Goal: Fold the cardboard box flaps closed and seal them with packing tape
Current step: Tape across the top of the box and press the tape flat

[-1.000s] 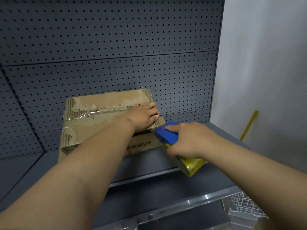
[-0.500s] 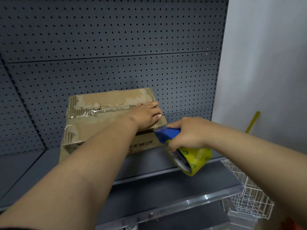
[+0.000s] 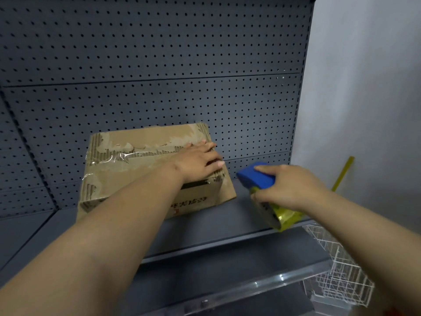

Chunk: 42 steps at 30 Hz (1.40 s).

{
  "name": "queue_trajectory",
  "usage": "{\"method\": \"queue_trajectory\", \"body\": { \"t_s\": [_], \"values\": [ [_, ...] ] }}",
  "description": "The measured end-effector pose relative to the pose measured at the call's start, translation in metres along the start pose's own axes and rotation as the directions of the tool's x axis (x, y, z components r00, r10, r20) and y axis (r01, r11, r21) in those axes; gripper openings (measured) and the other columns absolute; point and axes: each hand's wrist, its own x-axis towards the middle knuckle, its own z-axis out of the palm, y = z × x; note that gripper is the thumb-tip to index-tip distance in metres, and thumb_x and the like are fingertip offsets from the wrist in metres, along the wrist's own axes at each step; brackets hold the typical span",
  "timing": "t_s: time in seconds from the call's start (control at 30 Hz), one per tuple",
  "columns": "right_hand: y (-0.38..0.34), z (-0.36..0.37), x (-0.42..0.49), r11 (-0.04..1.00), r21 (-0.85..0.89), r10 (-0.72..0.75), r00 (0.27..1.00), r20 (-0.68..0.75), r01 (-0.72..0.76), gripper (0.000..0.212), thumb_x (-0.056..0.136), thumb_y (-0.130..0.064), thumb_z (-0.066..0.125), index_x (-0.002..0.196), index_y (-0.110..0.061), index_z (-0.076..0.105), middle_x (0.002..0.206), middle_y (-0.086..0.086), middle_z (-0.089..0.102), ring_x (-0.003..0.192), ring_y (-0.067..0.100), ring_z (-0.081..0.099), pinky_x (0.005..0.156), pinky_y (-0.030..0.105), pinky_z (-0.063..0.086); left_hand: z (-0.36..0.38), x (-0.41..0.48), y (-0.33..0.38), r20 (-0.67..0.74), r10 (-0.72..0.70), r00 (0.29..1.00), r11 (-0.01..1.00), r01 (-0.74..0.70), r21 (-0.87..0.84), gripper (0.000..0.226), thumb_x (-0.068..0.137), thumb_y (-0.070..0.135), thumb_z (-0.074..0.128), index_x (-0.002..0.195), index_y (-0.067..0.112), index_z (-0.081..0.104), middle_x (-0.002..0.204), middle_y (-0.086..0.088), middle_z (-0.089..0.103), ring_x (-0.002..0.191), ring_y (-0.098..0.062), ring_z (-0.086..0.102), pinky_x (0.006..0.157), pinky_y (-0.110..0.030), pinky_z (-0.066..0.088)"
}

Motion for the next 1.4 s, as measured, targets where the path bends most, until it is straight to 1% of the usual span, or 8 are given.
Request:
{"method": "queue_trajectory", "body": {
  "t_s": [0.2,0.47,0.77,0.87,1.0,1.1,1.23,1.4],
  "values": [
    [0.012,0.002,0.027,0.998,-0.038,0.045,0.994,-0.095,-0.049,0.078,0.07,-0.057,0.06,0.14,-0.045,0.03,0.125,0.009,0.051,0.108,0.025,0.052,0.079,0.03,0.042,-0.005,0.0,0.018,0.085,-0.063,0.994,0.997,0.058,0.059,0.082,0.067,0.086,0.032,0.131,0.035,0.044,0.157,-0.003,0.008,0.145,-0.03,0.0,0.113,-0.06,0.002],
    [0.014,0.014,0.055,0.995,-0.051,0.079,0.989,-0.125,-0.086,0.082,0.071,-0.062,0.059,0.143,-0.046,0.022,0.118,0.01,0.047,0.089,0.02,0.047,0.077,0.031,0.044,0.01,0.003,0.028,0.012,-0.104,0.994,0.992,0.103,0.073,0.048,0.087,0.049,0.051,0.121,0.018,0.04,0.157,-0.011,0.0,0.143,-0.039,-0.01,0.113,-0.061,-0.005],
    [0.005,0.038,0.091,0.986,-0.107,0.121,0.991,-0.062,-0.127,0.099,0.063,-0.082,0.046,0.146,-0.041,0.012,0.122,0.013,0.043,0.104,0.028,0.052,0.084,0.036,0.046,0.012,0.003,0.028,0.015,-0.12,0.993,0.986,0.118,0.122,0.107,0.06,0.089,0.037,0.147,0.029,0.017,0.157,-0.009,-0.015,0.144,-0.034,-0.011,0.115,-0.056,-0.002],
    [0.007,0.05,0.108,0.987,-0.082,0.137,0.989,-0.048,-0.141,0.08,0.079,-0.071,0.039,0.146,-0.038,0.013,0.129,0.017,0.039,0.109,0.031,0.051,0.088,0.036,0.043,0.014,0.003,0.023,0.022,-0.101,0.995,0.985,0.097,0.142,0.109,0.063,0.086,0.041,0.148,0.028,0.005,0.155,-0.009,-0.022,0.143,-0.035,-0.015,0.115,-0.056,-0.003],
    [0.015,0.063,0.13,0.986,-0.12,0.117,0.993,0.006,-0.116,0.071,0.088,-0.056,0.041,0.148,-0.035,0.01,0.133,0.021,0.034,0.108,0.034,0.051,0.092,0.039,0.044,0.015,0.006,0.024,0.037,-0.112,0.993,0.984,0.106,0.146,0.085,0.085,0.06,0.047,0.148,0.026,0.0,0.154,-0.011,-0.026,0.141,-0.035,-0.021,0.114,-0.056,-0.007],
    [0.022,0.074,0.142,0.984,-0.154,0.095,0.995,0.035,-0.088,0.072,0.088,-0.056,0.044,0.148,-0.034,0.01,0.137,0.021,0.032,0.11,0.034,0.051,0.093,0.04,0.045,0.014,0.006,0.025,0.057,-0.124,0.991,0.986,0.116,0.123,0.093,0.081,0.069,0.042,0.148,0.028,-0.007,0.152,-0.009,-0.029,0.141,-0.032,-0.024,0.115,-0.055,-0.008],
    [0.036,0.091,0.151,0.977,-0.204,0.086,0.991,0.103,-0.063,0.072,0.087,-0.053,0.047,0.147,-0.036,0.011,0.137,0.019,0.032,0.111,0.034,0.05,0.09,0.042,0.048,0.01,0.005,0.023,0.075,-0.138,0.988,0.99,0.136,0.03,0.101,0.07,0.085,0.025,0.146,0.031,-0.016,0.152,-0.003,-0.029,0.14,-0.025,-0.026,0.116,-0.051,-0.009],
    [0.05,0.116,0.156,0.94,-0.341,0.081,0.978,0.195,-0.01,0.08,0.087,-0.045,0.055,0.148,-0.034,0.004,0.144,0.019,0.028,0.126,0.034,0.038,0.097,0.048,0.042,0.001,0.004,0.023,-0.037,-0.231,0.972,0.909,0.203,-0.364,0.075,0.086,0.068,0.01,0.148,0.029,-0.003,0.157,0.003,-0.016,0.143,-0.01,-0.016,0.116,-0.035,-0.01]
  ]
}}
